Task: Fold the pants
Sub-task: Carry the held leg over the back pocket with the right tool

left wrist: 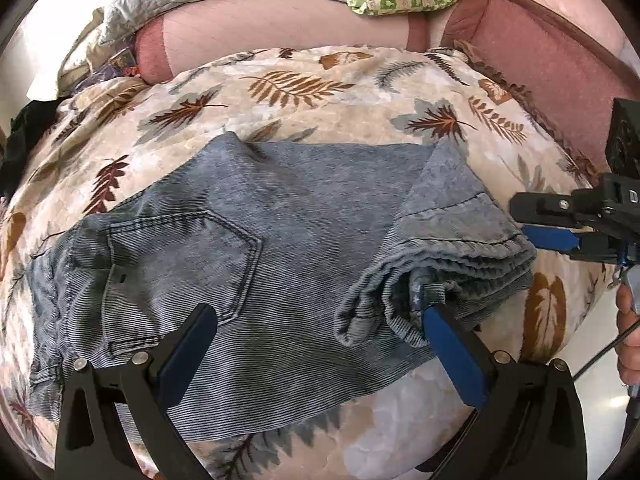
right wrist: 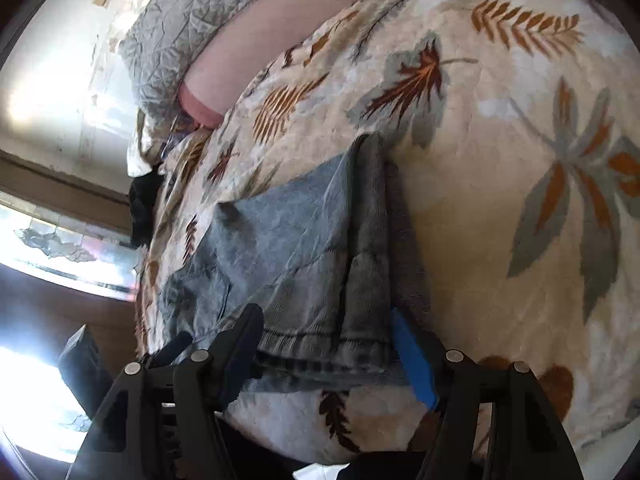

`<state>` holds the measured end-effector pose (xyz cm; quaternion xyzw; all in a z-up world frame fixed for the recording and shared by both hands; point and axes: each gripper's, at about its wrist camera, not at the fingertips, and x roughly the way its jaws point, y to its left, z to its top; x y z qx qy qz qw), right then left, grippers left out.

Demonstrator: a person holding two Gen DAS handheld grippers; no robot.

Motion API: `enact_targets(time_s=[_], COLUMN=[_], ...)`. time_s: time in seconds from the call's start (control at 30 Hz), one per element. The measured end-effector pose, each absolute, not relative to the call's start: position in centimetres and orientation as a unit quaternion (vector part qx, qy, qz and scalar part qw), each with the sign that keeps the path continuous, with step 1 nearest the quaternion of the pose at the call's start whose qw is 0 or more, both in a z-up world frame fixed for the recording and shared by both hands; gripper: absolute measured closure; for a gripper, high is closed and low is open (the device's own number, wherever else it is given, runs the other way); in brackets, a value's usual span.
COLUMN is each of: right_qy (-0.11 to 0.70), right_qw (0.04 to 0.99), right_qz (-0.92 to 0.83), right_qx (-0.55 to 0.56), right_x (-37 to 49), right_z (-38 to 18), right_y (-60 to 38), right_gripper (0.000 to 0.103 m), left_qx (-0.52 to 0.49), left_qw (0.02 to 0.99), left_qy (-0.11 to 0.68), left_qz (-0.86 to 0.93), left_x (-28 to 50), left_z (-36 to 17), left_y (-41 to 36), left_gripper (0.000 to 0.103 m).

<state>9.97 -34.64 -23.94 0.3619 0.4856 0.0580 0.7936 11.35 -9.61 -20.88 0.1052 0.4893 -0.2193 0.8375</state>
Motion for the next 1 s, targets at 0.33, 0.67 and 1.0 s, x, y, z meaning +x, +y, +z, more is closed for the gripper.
enact_targets(time_s=[0.33, 0.67, 1.0], right_qy=[0.499, 0.440, 0.432], right_qw=[0.794, 0.798, 0.778], right_qz=[0.084, 0.163, 0.199], right_qx=[0.338, 0.377, 0.412], right_x=[10.9, 17.5, 24.7], right_z=[-24.0, -19.6, -21.7], right_y=[-33.4, -32.3, -29.4], right_gripper=[0.084, 0.085, 0.036], left_qx=[0.082, 0.065, 0.045], left_qw=[0.827, 0.819, 0.814], left_qy=[0.490, 0.501, 0.525], left_qz=[-0.262, -0.272, -0.244], left_x=[11.5, 12.4, 14.0], left_z=[-21.2, -22.0, -22.8], left_y=[-9.9, -9.6, -7.7], left_gripper=[0.000, 0.006, 0.006])
